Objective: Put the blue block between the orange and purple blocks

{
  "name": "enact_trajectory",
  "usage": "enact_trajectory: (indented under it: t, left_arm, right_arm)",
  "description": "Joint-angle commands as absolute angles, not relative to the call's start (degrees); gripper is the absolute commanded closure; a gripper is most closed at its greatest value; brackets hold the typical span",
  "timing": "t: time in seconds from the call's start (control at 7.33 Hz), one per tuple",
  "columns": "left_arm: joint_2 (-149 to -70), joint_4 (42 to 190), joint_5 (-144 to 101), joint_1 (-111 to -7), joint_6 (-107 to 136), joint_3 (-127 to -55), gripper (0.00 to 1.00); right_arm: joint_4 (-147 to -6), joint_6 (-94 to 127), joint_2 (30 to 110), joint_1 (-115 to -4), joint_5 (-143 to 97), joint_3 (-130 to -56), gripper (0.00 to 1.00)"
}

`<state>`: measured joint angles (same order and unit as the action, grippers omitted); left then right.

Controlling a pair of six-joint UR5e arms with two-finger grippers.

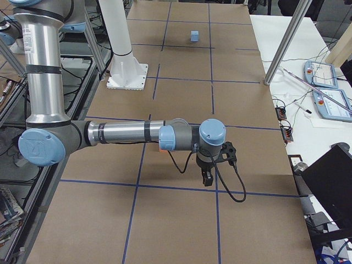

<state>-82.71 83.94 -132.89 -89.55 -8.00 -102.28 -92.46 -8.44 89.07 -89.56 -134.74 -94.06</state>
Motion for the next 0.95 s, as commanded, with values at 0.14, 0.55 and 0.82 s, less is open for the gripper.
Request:
enact_trajectory:
  t: [0.14,0.55,0.82]
  left_arm:
    - [-82.7,83.7,-132.9,-89.6,-8.1,-103.2,0.0]
    - [-88.9,92.2,-132.7,-89.0,-7.2,-101.3,0.0]
    - [-90.2,94.0,-133.9,-85.3,-0.3,-101.4,0.0]
  right_arm:
    - [-92.5,-8.4,89.1,-89.6,-134.8,-94.2,0.0]
    - [-90.1,-8.3,89.2,-89.6,-135.0,-94.3,0.0]
    - [-90.0,-8.3,89.3,-89.6,-135.0,-94.5,0.0]
